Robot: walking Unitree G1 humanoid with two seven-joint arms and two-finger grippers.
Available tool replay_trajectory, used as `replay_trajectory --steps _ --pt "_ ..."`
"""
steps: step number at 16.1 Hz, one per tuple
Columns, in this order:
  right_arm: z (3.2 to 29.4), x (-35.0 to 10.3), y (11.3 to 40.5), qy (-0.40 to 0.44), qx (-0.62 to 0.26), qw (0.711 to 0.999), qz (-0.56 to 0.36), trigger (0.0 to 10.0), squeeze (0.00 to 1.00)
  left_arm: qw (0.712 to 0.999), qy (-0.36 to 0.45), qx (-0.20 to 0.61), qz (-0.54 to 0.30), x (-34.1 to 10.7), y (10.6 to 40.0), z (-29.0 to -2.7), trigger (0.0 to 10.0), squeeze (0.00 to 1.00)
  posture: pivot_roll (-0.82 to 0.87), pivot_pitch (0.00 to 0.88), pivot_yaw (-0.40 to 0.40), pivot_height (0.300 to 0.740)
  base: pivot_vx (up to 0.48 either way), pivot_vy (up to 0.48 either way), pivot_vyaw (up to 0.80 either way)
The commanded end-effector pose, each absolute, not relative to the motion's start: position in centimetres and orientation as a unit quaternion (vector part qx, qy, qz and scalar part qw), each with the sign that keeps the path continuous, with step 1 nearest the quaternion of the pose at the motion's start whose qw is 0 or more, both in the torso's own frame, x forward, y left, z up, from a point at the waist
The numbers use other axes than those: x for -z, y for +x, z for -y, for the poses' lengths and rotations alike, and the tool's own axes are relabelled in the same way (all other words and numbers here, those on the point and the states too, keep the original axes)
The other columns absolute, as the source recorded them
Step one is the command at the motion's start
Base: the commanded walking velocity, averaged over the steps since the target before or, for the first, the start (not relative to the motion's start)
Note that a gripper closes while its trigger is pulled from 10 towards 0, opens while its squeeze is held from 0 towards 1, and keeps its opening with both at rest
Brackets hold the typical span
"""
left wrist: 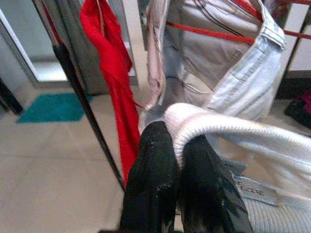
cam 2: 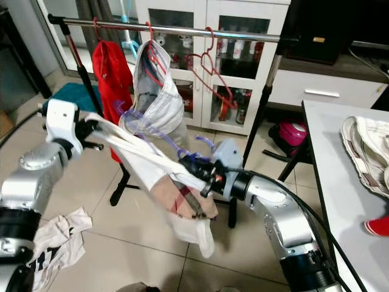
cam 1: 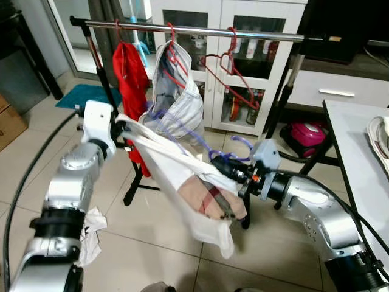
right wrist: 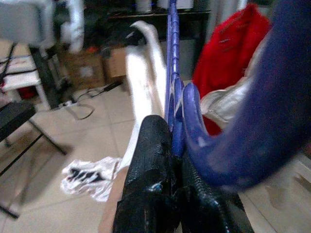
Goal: Hang hanger
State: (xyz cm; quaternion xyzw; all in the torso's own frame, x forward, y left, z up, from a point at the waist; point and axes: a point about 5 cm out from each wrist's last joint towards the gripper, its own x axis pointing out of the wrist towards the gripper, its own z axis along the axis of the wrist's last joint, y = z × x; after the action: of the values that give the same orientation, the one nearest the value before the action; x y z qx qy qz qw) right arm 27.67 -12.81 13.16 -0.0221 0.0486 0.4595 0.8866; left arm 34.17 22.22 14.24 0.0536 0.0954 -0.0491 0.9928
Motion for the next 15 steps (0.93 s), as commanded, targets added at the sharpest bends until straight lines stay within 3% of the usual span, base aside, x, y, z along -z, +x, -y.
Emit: replay_trajectory --steps 1,3,4,7,13,15 --pt "13.7 -13.6 28.0 0.001 -0.424 0.905 -0.037 0.0 0.0 0.996 0.029 0.033 -0.083 -14.6 33.9 -22.9 0.0 0.0 -0.1 0.0 0.073 0.74 0.0 0.0 0.0" --pt "14.2 -14.2 29.1 0.046 -0.358 0.933 -0.018 0.0 0.0 0.993 -0.019 0.071 -0.09 -14.0 33.6 -21.6 0.0 0.0 -0.1 0.0 0.077 0.74 0.0 0.0 0.0" --pt "13.8 -14.8 29.8 0.087 -0.307 0.948 0.003 0.0 0.0 0.986 -0.035 0.123 -0.106 -13.2 33.1 -19.8 0.0 0.0 -0.11 0.0 0.08 0.74 0.0 0.0 0.0" --pt "12.2 -15.5 30.1 0.137 -0.283 0.949 0.022 0.0 0.0 0.974 -0.059 0.189 -0.108 -12.7 32.5 -16.7 0.0 0.0 -0.11 0.0 0.082 0.74 0.0 0.0 0.0" --pt "11.3 -16.9 31.1 0.215 -0.227 0.948 0.063 0.0 0.0 0.962 -0.021 0.229 -0.145 -11.4 31.5 -15.8 0.0 0.0 -0.1 0.0 0.086 0.74 0.0 0.0 0.0" --pt "11.7 -16.7 31.4 0.174 -0.211 0.96 0.058 0.0 0.0 0.95 -0.017 0.27 -0.153 -11.4 30.8 -15.3 0.0 0.0 -0.1 0.0 0.085 0.74 0.0 0.0 0.0"
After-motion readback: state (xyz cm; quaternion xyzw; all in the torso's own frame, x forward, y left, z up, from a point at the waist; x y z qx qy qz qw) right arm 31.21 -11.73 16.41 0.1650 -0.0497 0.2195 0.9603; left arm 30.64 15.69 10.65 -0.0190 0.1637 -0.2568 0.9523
